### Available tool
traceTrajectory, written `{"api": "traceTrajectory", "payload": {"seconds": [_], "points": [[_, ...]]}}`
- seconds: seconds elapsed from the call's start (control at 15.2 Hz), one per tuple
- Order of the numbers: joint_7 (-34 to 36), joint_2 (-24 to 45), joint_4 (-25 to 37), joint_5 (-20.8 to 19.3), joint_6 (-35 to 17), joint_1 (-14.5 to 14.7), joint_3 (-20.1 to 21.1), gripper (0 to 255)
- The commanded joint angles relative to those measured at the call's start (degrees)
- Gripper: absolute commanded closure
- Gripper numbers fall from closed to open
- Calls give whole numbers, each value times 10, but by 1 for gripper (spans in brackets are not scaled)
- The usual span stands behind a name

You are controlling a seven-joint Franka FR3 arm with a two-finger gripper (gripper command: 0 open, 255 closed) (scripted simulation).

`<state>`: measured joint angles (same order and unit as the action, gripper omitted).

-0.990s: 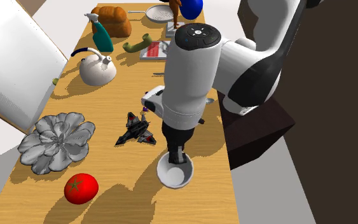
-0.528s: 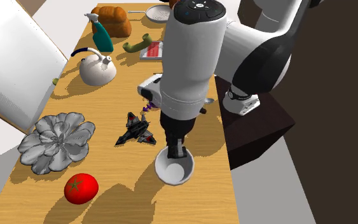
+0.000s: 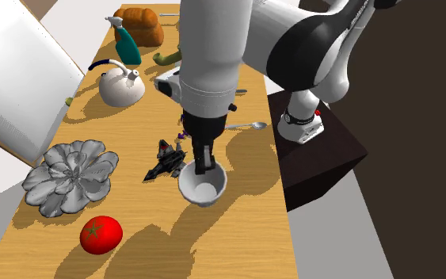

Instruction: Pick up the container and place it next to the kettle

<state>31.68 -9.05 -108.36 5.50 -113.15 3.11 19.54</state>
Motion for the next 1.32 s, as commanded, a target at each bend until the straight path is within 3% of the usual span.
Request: {"api": "traceTrajectory", "payload": {"seconds": [0.0,0.66,1.25], "points": [[-29,-1,0,4,3,-10,-16,255],[-172,5,6,22,16,-65,-100,255],[-289,60,69,33,41,-116,-167,255]]}}
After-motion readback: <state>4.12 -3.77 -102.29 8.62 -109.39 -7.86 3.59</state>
